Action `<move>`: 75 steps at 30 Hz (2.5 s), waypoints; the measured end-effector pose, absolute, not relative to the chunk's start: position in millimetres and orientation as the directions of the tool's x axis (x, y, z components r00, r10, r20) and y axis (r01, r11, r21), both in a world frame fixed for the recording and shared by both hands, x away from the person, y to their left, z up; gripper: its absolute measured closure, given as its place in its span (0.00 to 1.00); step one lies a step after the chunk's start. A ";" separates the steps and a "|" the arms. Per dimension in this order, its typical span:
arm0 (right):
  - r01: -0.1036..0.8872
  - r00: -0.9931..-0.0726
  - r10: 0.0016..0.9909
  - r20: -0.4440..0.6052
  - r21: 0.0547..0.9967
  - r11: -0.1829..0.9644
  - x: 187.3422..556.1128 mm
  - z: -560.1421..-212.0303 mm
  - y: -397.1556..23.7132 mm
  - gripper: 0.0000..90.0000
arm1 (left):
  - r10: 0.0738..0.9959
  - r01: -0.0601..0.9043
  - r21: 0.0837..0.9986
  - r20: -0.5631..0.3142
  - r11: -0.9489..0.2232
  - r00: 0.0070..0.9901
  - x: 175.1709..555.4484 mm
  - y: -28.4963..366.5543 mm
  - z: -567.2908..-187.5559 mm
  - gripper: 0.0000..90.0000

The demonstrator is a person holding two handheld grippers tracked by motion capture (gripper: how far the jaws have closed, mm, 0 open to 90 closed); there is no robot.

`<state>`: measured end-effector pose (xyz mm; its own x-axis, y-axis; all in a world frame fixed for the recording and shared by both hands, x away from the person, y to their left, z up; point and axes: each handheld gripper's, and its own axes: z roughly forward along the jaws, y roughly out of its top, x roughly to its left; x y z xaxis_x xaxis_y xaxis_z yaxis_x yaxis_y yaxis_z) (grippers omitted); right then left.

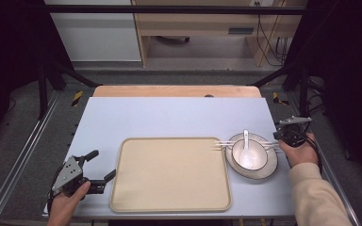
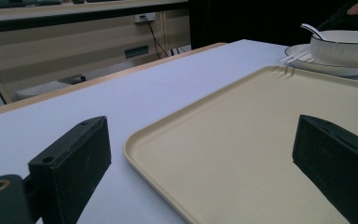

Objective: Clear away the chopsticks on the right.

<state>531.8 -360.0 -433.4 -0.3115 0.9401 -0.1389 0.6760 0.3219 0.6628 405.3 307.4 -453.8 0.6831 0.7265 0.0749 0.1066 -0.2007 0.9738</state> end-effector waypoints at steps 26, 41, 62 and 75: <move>0.544 -0.509 0.844 -0.169 0.697 0.467 478.1 -425.4 -347.8 0.86 | 0.718 0.113 0.968 0.085 -0.222 0.691 405.8 303.7 -455.9 0.05; 0.556 -0.565 0.815 -0.128 0.671 0.491 488.3 -434.8 -349.8 0.88 | 0.716 0.114 0.967 0.088 -0.229 0.692 406.0 303.7 -456.2 0.06; 0.561 -0.594 0.797 -0.108 0.655 0.506 499.0 -436.3 -353.7 0.87 | 0.714 0.117 0.966 0.088 -0.232 0.694 405.9 303.3 -456.6 0.06; 0.577 -0.621 0.779 -0.085 0.623 0.528 498.7 -443.2 -353.8 0.88 | 0.712 0.116 0.965 0.089 -0.234 0.697 406.1 302.3 -457.0 0.06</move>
<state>498.7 -353.8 -443.2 -0.6210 0.7792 -0.0849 0.5770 0.5278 0.6232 406.1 302.3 -457.0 0.6966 0.7120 0.0887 0.1165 -0.2342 0.9652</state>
